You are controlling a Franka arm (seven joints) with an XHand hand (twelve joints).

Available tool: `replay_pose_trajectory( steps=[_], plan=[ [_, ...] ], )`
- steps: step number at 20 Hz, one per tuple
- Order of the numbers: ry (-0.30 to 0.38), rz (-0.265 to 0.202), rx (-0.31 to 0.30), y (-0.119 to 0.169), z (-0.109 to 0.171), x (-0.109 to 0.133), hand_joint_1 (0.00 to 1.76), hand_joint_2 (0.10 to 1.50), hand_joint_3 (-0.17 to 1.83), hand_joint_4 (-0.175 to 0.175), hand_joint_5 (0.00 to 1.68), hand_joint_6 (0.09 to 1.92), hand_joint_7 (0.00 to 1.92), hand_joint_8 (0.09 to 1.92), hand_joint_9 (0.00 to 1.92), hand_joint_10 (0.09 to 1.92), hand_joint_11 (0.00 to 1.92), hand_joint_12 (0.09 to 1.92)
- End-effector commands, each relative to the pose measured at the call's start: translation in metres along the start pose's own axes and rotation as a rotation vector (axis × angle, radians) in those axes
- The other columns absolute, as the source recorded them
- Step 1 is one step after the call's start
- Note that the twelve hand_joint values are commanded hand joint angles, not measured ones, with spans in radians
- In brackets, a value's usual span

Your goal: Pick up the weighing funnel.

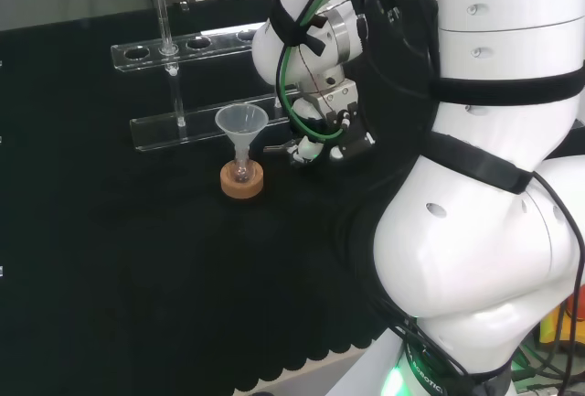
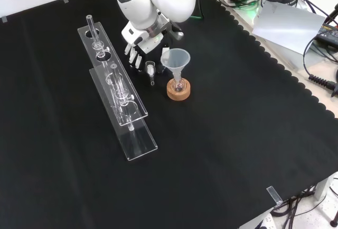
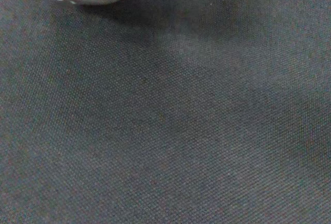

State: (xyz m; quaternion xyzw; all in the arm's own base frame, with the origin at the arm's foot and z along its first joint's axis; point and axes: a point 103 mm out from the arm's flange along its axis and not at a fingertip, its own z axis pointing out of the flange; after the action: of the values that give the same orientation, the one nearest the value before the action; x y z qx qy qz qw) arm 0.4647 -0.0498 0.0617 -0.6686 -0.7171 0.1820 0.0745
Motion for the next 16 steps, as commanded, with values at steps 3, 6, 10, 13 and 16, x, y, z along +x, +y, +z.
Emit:
replay_pose_trajectory(
  steps=[3, 6, 10, 13, 16],
  plan=[
    [0.018, 0.003, -0.012, -0.010, -0.013, -0.015, 1.03, 0.83, 0.59, 0.166, 0.99, 1.12, 0.57, 0.73, 0.85, 0.51, 0.57, 1.21],
    [0.020, 0.015, -0.013, -0.018, -0.026, -0.033, 1.04, 0.82, 0.61, 0.147, 1.00, 1.13, 0.59, 0.72, 0.86, 0.51, 0.59, 1.20],
    [0.006, 0.040, -0.009, -0.026, -0.037, -0.044, 1.05, 0.81, 0.63, 0.124, 1.00, 1.13, 0.62, 0.72, 0.88, 0.50, 0.64, 1.17],
    [-0.015, 0.052, 0.001, -0.033, -0.045, -0.049, 1.05, 0.81, 0.63, 0.111, 1.00, 1.13, 0.63, 0.71, 0.89, 0.49, 0.67, 1.15],
    [-0.024, 0.058, 0.009, -0.041, -0.053, -0.056, 1.06, 0.80, 0.63, 0.108, 1.00, 1.12, 0.66, 0.71, 0.91, 0.49, 0.68, 1.14]
  ],
)
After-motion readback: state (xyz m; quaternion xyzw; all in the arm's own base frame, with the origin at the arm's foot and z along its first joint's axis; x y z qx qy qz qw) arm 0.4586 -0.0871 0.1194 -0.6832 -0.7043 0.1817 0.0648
